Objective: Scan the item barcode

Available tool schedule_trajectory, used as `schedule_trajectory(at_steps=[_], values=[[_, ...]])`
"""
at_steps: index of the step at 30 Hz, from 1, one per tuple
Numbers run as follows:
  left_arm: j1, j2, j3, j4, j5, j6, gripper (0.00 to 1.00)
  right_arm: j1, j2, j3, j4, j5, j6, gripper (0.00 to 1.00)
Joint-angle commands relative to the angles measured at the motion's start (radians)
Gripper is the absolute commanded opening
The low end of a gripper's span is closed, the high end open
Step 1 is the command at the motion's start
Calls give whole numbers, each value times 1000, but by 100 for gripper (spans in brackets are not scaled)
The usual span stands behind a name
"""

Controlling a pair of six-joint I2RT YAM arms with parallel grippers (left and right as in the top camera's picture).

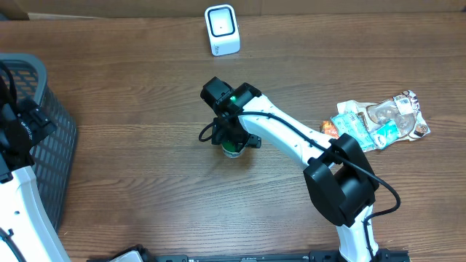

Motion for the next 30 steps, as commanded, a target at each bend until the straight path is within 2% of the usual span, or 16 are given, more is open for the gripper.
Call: schedule_trajectory(at_steps=[1, 6, 10, 14, 20, 25, 30], values=[[4, 2, 9, 0, 1, 16, 100, 1, -32, 18, -14, 0, -55, 78], [4, 2, 9, 0, 1, 16, 100, 1, -32, 50, -34, -8, -192, 73], [4, 2, 9, 0, 1, 16, 100, 1, -32, 50, -43, -29, -433, 71], [4, 2, 9, 0, 1, 16, 100, 1, -32, 50, -48, -122, -734, 72], [4, 2, 9, 0, 1, 16, 100, 0, -32, 50, -59, -245, -984, 72], [4, 2, 8, 0, 1, 16, 100, 0, -32, 50, -67, -258, -1018, 71], [4, 2, 9, 0, 1, 16, 100, -1, -36, 51, -70, -393, -1018, 66]])
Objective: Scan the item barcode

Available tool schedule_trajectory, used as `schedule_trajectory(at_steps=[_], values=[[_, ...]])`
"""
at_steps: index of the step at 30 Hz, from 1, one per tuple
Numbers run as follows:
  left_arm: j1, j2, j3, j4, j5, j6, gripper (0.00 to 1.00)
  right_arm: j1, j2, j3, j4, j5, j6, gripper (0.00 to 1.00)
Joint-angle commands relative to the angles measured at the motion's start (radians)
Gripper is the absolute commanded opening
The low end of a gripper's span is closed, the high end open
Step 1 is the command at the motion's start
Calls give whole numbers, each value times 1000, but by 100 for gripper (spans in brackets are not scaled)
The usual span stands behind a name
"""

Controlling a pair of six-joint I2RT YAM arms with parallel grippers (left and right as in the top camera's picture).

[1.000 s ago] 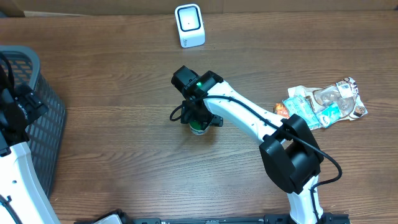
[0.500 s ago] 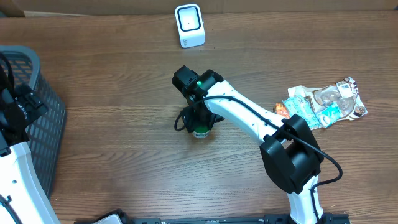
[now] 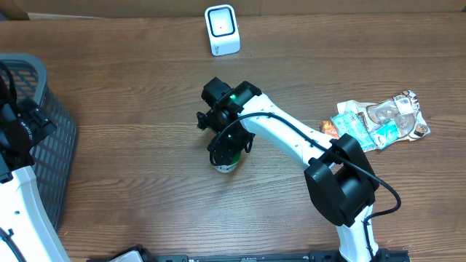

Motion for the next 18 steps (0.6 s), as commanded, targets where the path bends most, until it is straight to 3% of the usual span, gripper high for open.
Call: schedule_trajectory(at_steps=[1, 12, 18], values=[[4, 2, 8, 0, 1, 16, 99, -2, -38, 32, 2, -157, -32, 65], [4, 2, 9, 0, 1, 16, 99, -125, -98, 92, -37, -657, 8, 61], [4, 2, 8, 0, 1, 16, 100, -303, -180, 92, -37, -910, -123, 62]])
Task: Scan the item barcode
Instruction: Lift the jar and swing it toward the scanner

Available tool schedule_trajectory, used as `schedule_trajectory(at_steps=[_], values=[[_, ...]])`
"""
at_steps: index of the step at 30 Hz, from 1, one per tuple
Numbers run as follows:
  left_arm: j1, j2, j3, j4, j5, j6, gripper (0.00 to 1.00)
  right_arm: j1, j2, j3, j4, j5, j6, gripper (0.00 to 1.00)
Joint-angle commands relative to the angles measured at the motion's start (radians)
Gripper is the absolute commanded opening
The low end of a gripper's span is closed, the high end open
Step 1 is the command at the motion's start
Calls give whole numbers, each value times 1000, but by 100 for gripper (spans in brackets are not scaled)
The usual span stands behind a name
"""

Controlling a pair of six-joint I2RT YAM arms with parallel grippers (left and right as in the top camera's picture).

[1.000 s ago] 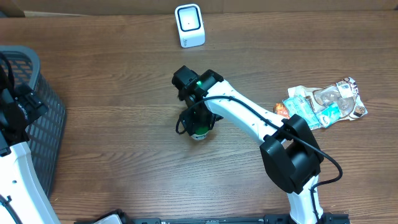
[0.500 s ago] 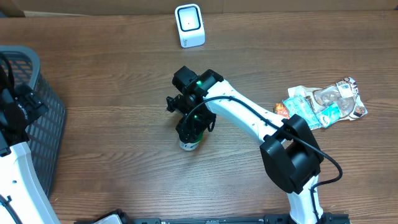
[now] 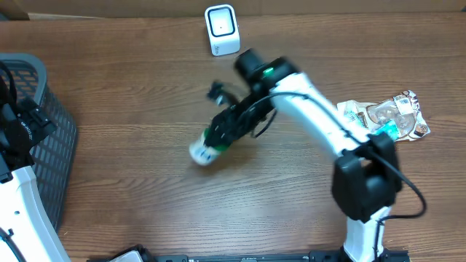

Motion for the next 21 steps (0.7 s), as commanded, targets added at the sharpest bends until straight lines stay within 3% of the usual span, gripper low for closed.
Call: schedule_trajectory(at_steps=[1, 11, 21], values=[[4, 2, 9, 1, 1, 16, 100, -111, -109, 47, 6, -240, -74, 62], [4, 2, 9, 1, 1, 16, 99, -386, -199, 49, 55, -491, -74, 62], [4, 2, 9, 1, 1, 16, 100, -391, -206, 49, 57, -521, -73, 62]])
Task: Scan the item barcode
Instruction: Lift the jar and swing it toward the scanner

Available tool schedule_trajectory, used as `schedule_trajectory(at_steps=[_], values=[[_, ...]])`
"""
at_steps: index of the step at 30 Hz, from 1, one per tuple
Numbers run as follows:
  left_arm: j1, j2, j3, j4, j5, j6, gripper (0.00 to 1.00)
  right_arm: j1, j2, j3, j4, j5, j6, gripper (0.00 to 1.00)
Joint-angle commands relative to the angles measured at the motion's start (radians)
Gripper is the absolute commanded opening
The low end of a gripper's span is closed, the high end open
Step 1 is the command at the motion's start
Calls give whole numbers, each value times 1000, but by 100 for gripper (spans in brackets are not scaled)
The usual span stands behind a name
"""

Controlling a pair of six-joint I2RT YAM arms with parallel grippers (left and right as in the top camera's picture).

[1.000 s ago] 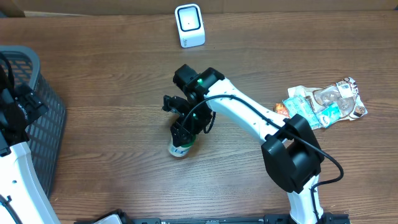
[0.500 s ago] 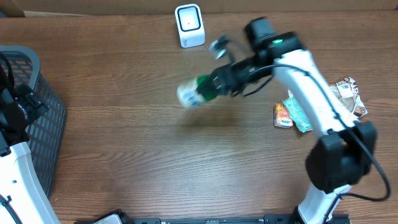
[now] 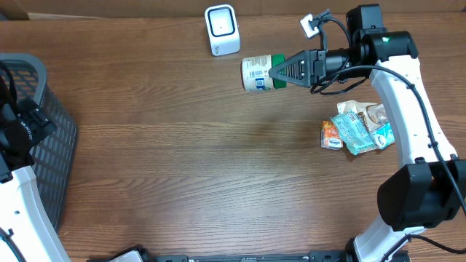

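A white canister with a green band and lid (image 3: 258, 73) hangs on its side in the air, its printed label turned toward the camera. My right gripper (image 3: 280, 71) is shut on its green end, the arm reaching in from the right. The white barcode scanner (image 3: 222, 30) stands at the back of the table, up and to the left of the canister. My left arm (image 3: 18, 131) rests at the far left by the basket; its fingers are not visible.
A dark mesh basket (image 3: 54, 138) stands at the left edge. A heap of snack packets (image 3: 360, 127) lies on the right of the wooden table (image 3: 182, 182), under the right arm.
The right arm has swung from mid-table to the back right. The canister, then tilted low left of centre, is now held level just right of the scanner.
First my right gripper stood over the upright canister at mid-table. Then it gripped the canister, tipping it toward the front. Later the canister was raised at a slant, left of centre. Now it is held sideways near the scanner. The left arm stayed still.
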Motion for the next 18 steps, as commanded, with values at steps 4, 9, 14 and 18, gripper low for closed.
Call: schedule_trajectory(at_steps=[4, 9, 14, 18], values=[[4, 2, 9, 0, 1, 16, 99, 24, -45, 30, 18, -77, -8, 62], [4, 2, 8, 0, 1, 16, 100, 76, -45, 30, 26, 90, -7, 61], [4, 2, 9, 0, 1, 16, 100, 232, -43, 27, 79, 544, 105, 61], [4, 2, 8, 0, 1, 16, 100, 375, -33, 23, 187, 1049, 228, 61]])
